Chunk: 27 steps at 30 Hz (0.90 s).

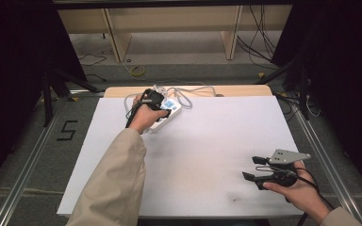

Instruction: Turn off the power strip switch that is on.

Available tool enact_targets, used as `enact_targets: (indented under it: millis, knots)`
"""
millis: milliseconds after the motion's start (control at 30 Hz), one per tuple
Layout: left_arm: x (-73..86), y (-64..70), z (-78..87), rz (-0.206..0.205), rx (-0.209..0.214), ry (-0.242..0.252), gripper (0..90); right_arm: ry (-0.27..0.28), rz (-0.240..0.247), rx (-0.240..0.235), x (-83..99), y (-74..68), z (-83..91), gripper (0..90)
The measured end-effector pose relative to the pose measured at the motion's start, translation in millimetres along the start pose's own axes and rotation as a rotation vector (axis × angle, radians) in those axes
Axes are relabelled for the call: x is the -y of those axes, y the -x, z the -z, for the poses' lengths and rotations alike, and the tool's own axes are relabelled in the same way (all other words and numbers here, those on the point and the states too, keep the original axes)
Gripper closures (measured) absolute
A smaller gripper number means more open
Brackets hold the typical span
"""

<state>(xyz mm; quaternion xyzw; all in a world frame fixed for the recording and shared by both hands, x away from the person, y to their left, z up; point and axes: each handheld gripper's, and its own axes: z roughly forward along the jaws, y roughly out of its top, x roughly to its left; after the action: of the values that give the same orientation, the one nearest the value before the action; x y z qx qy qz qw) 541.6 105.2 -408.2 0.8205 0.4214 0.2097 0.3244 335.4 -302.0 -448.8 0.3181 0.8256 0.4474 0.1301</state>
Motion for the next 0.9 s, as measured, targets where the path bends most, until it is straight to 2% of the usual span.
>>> enact_targets:
  millis: [100,167,267,367,500,600,900]
  knots:
    - [8.0,2.2,11.3,0.008,0.016,-0.005,31.9,-0.002,0.0,0.001,0.1,0.2,0.0,27.7]
    - [14.3,4.4,20.6,-0.004,0.015,0.012,31.3,-0.002,0.0,0.002,0.3,0.8,0.0,27.6]
    - [25.1,8.6,34.5,0.004,0.027,0.042,30.1,-0.004,0.001,0.002,0.8,1.7,-0.1,27.6]
    - [37.5,14.7,46.1,-0.011,0.048,0.046,26.7,-0.005,-0.004,0.003,0.8,2.3,-0.4,27.6]
    - [55.9,22.6,58.2,-0.027,0.053,0.06,25.8,-0.006,0.0,0.003,0.6,1.8,-0.7,27.6]
    - [69.1,28.6,64.7,-0.043,0.038,0.078,26.7,-0.008,0.0,0.005,0.4,1.8,-0.8,27.6]
    - [111.2,55.9,80.8,-0.068,0.081,0.112,26.4,-0.007,-0.004,0.009,0.6,2.6,-0.3,27.6]
